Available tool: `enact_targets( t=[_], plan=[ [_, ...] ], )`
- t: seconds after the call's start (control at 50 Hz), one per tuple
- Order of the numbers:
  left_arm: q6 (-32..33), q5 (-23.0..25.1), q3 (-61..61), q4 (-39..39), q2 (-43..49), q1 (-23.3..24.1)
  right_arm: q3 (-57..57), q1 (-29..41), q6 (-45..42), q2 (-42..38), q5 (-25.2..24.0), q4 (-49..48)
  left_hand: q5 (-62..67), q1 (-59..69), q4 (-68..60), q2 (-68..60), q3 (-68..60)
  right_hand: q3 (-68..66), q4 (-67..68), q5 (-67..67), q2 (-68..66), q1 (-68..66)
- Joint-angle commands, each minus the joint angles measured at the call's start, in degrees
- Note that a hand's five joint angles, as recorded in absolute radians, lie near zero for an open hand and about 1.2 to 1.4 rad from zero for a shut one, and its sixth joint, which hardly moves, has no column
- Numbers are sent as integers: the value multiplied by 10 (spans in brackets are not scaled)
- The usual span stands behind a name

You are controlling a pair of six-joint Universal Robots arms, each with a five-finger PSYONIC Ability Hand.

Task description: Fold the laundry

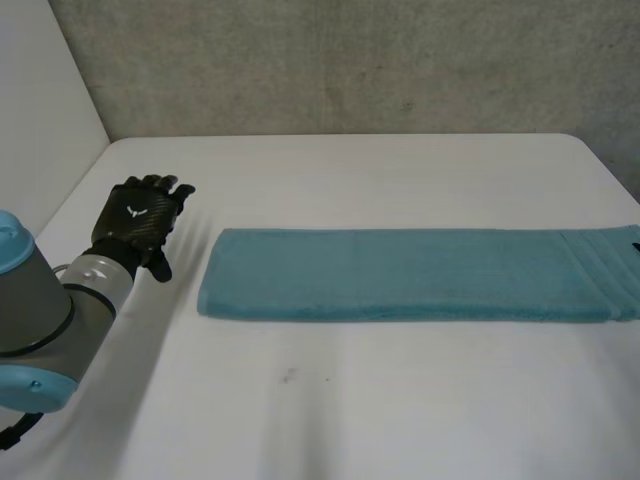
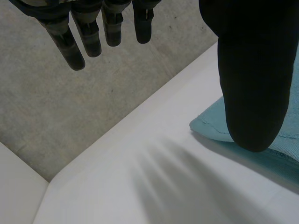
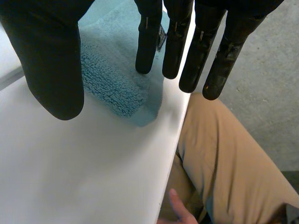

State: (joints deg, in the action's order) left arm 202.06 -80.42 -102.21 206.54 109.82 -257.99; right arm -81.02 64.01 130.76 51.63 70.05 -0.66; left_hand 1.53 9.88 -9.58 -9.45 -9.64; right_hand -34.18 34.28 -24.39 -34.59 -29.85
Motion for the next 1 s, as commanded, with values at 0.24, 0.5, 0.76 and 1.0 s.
enact_targets(
  t=[0.24,0.5,0.76,1.0],
  plan=[
    [0,0,0,0,1,3,8,-2,6,-25,-16,-12,-15,1,-4,-6,-4,-116,115,-114,-111,-159],
    [0,0,-1,0,1,4,16,1,6,-34,-16,-24,-15,1,-4,-6,-4,-149,148,-147,-145,-193],
    [0,0,-1,0,2,4,33,1,7,-50,-15,-25,-15,1,-4,-6,-4,-417,416,-415,-413,-460],
    [0,0,-1,0,0,4,81,-7,27,-43,53,-35,-15,1,-4,-6,-4,-458,457,-456,-454,-502]
  ],
)
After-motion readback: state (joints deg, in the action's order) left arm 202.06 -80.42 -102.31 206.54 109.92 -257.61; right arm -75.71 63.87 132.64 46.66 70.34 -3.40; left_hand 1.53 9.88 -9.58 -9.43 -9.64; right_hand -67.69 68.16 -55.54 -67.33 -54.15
